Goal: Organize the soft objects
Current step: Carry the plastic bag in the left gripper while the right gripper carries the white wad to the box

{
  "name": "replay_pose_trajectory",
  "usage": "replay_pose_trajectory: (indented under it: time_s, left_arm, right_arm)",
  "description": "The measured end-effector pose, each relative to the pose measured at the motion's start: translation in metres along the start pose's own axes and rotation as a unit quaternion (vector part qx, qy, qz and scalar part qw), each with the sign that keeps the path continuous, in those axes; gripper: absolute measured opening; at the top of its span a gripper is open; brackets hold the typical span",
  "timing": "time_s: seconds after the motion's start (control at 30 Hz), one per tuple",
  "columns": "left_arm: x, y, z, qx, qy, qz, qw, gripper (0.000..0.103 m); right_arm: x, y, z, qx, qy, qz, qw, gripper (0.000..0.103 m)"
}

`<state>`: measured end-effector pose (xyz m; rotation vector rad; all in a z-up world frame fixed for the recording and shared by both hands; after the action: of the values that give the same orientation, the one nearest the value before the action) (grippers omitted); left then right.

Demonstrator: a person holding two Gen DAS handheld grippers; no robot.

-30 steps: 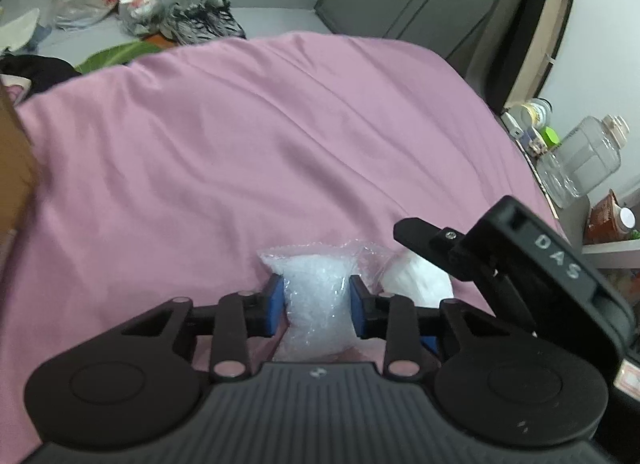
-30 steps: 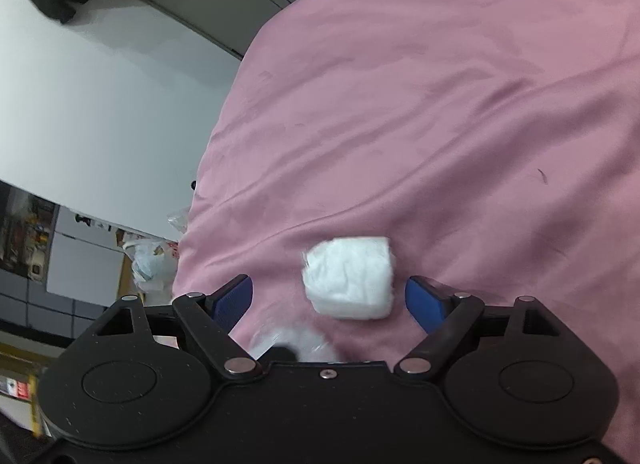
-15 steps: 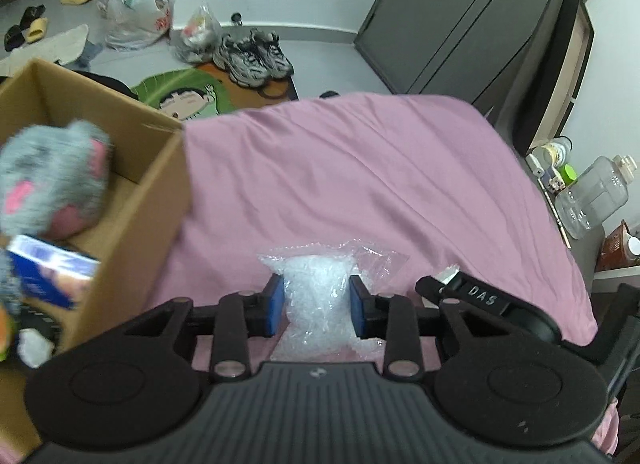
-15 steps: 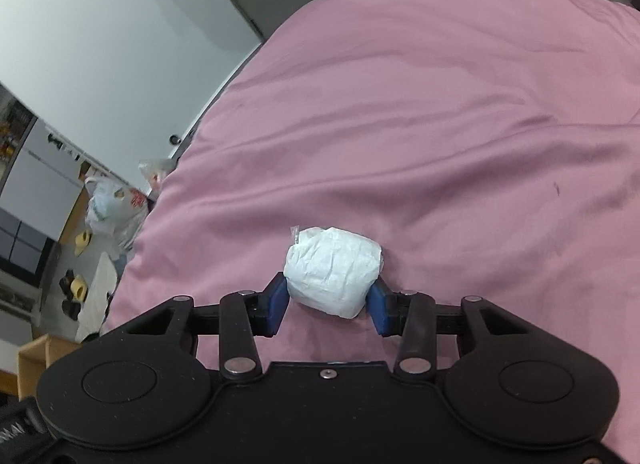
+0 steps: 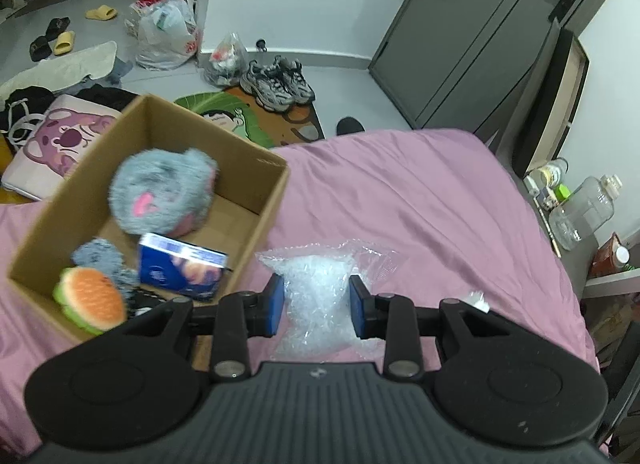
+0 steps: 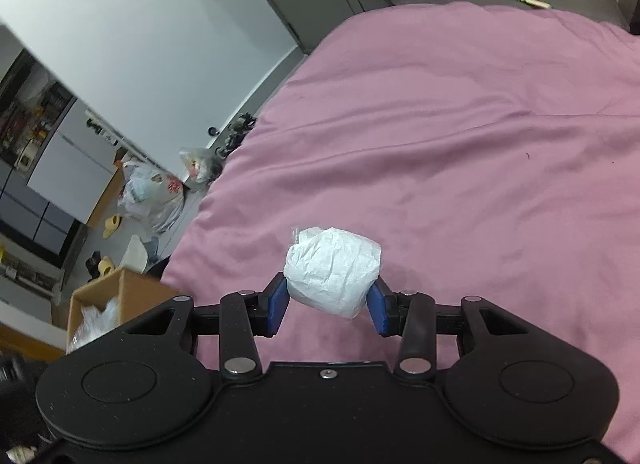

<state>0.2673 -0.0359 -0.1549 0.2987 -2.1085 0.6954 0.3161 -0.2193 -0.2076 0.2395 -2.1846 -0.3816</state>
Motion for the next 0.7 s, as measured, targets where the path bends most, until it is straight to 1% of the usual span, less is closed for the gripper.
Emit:
replay_pose_trajectory:
  time_s: [0.2,0.5,0.7]
  left_arm:
    - [0.029,0.018,-0.006,0.009,-0.015,0.007,0.9998,0.032]
    - [0.063,0.046,-0.015,0.022,-0.032,0.013,0.9991,0.032]
    - [0.083,0.057,-0.022,0.025,-0.045,0.02,0.9985,0.032]
  right_arm:
    - [0.029,0.029,-0.002,0.03,-0.025,-0.013,0.999,0.041]
    - [0.061,0.07,0.003,0.06,-0.043,-0.032,0.997,0.041]
    - [0.076,0.1,0.001,0.08,-0.051,-0.044,0.994,0.041]
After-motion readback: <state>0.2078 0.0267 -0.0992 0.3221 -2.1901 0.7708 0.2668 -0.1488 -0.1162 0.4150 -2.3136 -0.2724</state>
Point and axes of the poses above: each gripper's, at about its wrist camera, not at the fingertips, and x roughly against the way its jaws point, y to its left, z to its underside, the point moved 9 cm from there along -x, roughly the way its jaws point, and after that the axes turned 7 degrees about x, right-handed, at the moved point
